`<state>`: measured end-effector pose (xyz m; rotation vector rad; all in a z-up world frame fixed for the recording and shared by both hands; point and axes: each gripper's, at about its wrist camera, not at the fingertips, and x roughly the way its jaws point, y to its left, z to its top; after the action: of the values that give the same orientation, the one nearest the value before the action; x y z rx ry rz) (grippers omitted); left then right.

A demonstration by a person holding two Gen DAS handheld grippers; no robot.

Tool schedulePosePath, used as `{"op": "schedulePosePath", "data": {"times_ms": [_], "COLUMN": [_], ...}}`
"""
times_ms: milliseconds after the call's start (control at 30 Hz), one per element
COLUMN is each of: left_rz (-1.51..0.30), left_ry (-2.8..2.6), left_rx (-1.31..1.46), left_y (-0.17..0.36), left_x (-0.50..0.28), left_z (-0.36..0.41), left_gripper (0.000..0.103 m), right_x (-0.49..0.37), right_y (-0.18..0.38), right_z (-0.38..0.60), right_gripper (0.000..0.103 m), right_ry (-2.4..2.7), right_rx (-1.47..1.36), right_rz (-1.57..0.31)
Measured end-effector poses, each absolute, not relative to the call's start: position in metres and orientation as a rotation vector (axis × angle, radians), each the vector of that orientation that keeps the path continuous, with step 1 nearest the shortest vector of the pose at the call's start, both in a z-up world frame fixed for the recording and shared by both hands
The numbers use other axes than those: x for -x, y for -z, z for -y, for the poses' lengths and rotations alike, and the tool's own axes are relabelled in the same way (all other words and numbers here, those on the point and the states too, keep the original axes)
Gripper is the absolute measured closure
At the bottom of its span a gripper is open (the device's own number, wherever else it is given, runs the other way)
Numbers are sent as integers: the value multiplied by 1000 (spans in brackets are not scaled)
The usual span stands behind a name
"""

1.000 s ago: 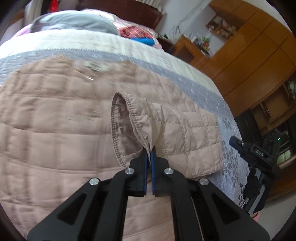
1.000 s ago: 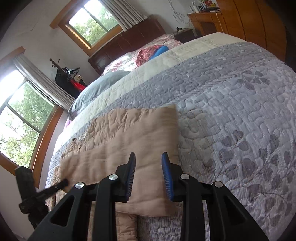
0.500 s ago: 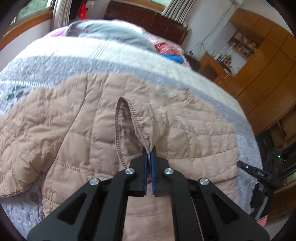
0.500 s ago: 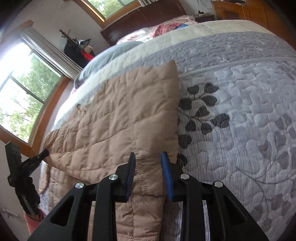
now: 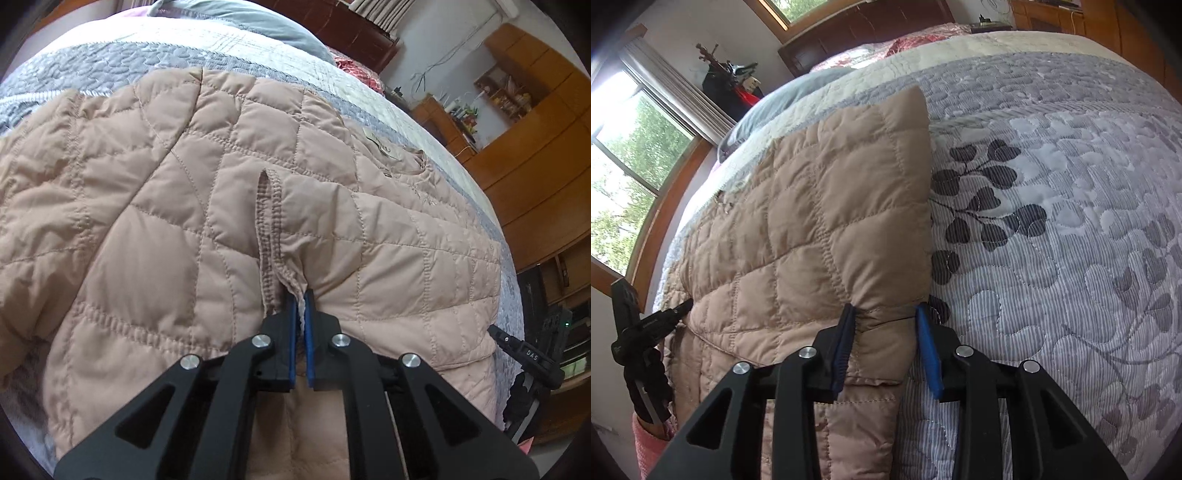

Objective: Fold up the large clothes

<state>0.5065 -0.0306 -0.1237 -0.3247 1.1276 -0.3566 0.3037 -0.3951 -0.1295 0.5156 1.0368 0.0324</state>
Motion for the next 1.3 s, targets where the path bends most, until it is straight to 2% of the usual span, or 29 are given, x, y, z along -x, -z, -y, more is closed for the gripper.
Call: {"op": "schedulePosePath", "data": {"times_ms": [67, 233, 300, 433, 600, 700, 1067, 1200, 1267, 1300], "left_rz": [-1094, -887, -898, -960, -1053, -1084, -1029, -1065, -1073, -1055], "left_ry": [319, 210, 244, 336, 306, 331, 308, 307, 293, 296], "left_rx": [307, 142, 98, 70, 9, 10, -54, 11, 56, 84], "left_y": [106, 42, 34, 48, 98, 118, 124, 114, 102, 93], "left_x": [-500, -468, -462, -458, -470, -474, -466, -473, -467, -462], "left_z": [26, 32, 52, 97, 124, 121, 128, 124, 113, 104], "left_gripper": [93, 89, 89, 82, 82, 82, 82, 82, 78, 69], "right_x": [-299, -282, -281, -288, -301, -305, -304, -303, -298, -292], "right_y": [118, 70, 66, 77, 104, 114, 126, 118, 105, 93], "right_z": [399, 382, 369, 340, 330, 327, 319, 312, 314, 317], "right_gripper": [63, 63, 63, 63, 64, 67, 68, 64, 58, 56], "right_ry": [-19, -19, -97, -135, -99, -90, -75, -83, -119, -153], "right_rx": [-500, -419, -441, -392, -344, -323, -273, -227, -249, -269], "right_rz": [-1018, -924, -924, -975, -1042, -1074, -1057, -1032, -1011, -980]}}
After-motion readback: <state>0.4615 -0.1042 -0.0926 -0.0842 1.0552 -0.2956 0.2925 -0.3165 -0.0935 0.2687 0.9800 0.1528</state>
